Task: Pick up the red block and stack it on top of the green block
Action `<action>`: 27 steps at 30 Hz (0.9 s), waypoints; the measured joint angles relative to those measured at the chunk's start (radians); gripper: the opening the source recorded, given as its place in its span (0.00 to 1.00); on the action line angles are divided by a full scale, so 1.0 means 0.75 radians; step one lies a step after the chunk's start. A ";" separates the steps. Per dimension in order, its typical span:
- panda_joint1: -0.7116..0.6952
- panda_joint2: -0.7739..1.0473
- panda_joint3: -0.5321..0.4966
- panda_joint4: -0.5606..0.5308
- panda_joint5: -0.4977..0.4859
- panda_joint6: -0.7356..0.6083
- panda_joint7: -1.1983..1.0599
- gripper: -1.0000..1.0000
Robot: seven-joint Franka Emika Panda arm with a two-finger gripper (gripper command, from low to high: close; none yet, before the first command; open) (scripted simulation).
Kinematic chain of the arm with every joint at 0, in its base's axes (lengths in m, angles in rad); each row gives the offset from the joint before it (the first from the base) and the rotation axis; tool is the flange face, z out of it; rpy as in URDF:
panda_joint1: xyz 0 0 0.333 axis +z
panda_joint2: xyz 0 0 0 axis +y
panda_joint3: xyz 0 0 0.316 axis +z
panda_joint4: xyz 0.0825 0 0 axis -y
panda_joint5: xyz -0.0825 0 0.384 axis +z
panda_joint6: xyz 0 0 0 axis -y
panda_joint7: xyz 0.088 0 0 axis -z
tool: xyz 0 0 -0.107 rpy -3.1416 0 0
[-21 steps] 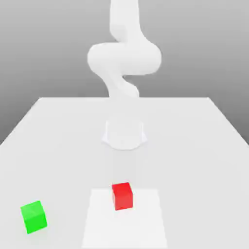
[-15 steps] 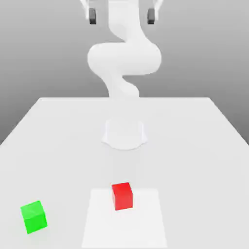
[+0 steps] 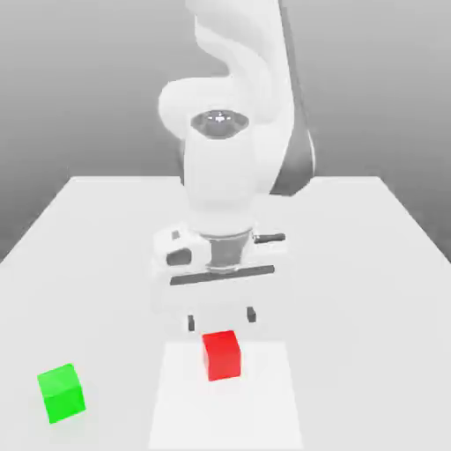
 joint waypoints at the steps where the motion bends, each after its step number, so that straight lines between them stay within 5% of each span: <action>1: -0.006 0.049 0.009 0.005 0.015 0.041 -0.012 0.50; 3: -0.029 0.145 0.039 0.018 0.042 0.124 -0.031 0.50; 4: -0.041 0.188 0.053 0.023 0.052 0.160 -0.038 0.00; 11: -0.043 0.196 0.056 0.024 0.052 0.166 -0.037 0.00; 18: -0.036 -0.102 0.027 -0.017 -0.027 -0.091 0.018 0.00; 27: -0.377 0.035 -0.160 0.369 0.036 -0.351 -0.319 0.00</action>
